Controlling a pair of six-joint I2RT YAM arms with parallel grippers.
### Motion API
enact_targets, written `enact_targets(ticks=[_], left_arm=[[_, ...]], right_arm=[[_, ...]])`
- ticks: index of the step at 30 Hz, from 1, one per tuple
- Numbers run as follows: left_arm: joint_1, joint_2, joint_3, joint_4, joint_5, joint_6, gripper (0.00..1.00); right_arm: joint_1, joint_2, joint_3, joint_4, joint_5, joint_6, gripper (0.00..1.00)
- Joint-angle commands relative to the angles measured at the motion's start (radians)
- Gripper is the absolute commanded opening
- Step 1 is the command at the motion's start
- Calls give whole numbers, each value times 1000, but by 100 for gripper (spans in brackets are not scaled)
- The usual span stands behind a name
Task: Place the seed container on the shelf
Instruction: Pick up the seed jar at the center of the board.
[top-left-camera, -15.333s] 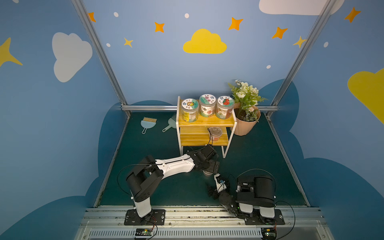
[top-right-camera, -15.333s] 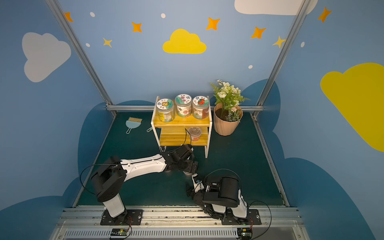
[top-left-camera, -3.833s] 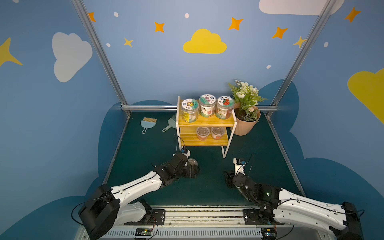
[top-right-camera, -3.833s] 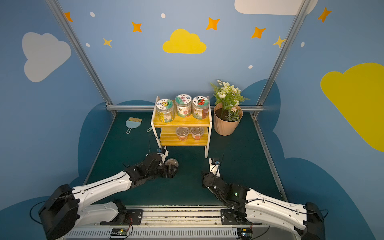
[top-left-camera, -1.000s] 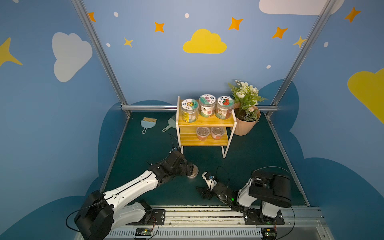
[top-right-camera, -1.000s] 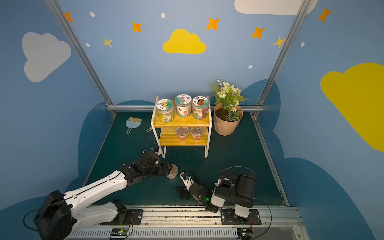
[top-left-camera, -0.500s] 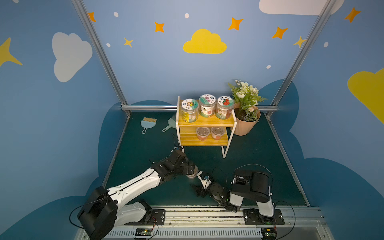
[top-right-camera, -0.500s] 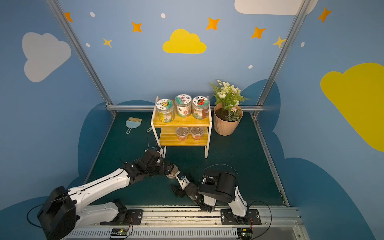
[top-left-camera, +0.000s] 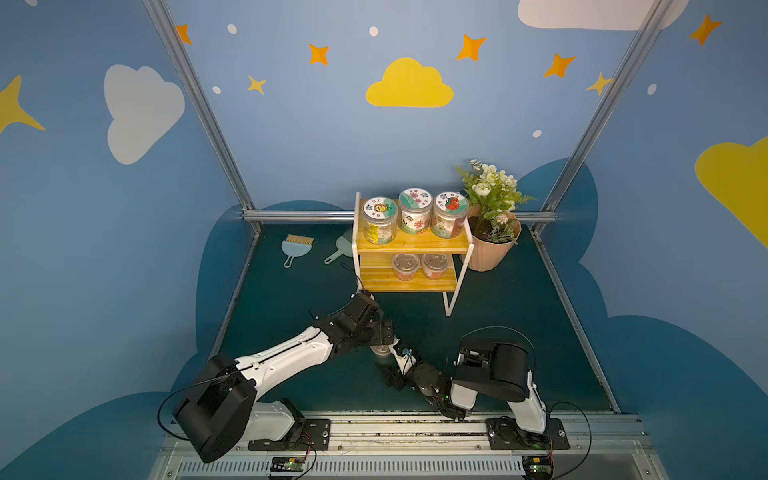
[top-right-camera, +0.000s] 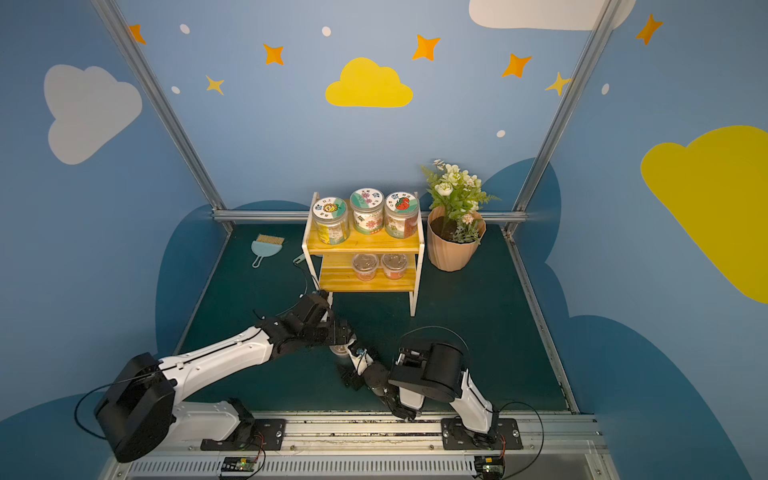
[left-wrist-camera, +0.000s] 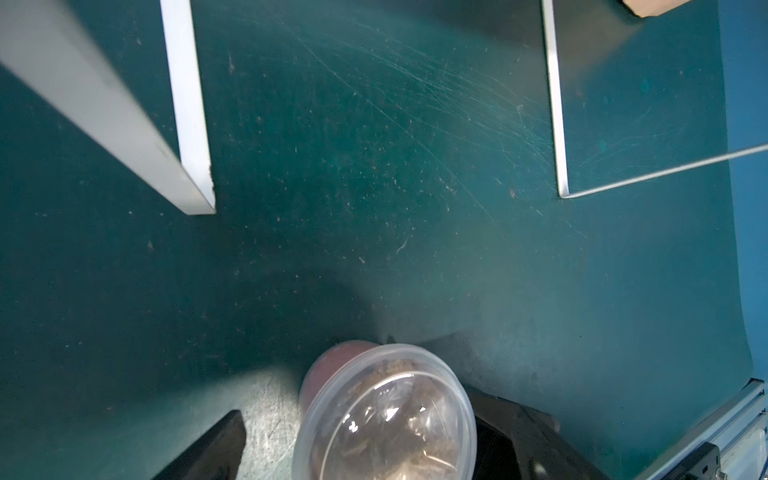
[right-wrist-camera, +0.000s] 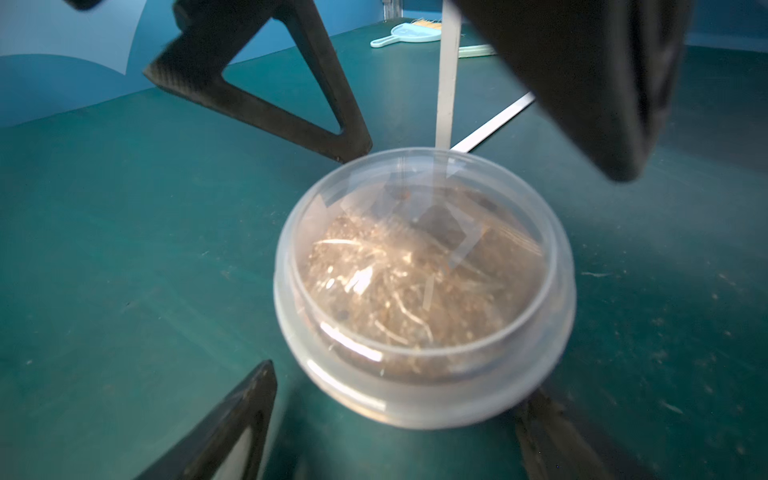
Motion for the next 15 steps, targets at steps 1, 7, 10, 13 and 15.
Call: enact_targets(ticks=[1,7,10,13,15], left_arm=[[-5,0,27,-60,0,-13,100],[-5,-89,-14,-70,-27,-36,100],[-5,-119,-36,-81,-32,-47,100],[-5,-152,-63,-85,-46,-51,100],[-5,-169,-78,-84,-49,-50,100]], right_arm=[[-19,48,25,-45,-2,22,86],[-35,71,61,-46,-16,26,86],[-43,86,78,-46,-20,23,86],[-48,89,84,-45,-18,18,86],[-50,87,81,-46,-17,17,86]])
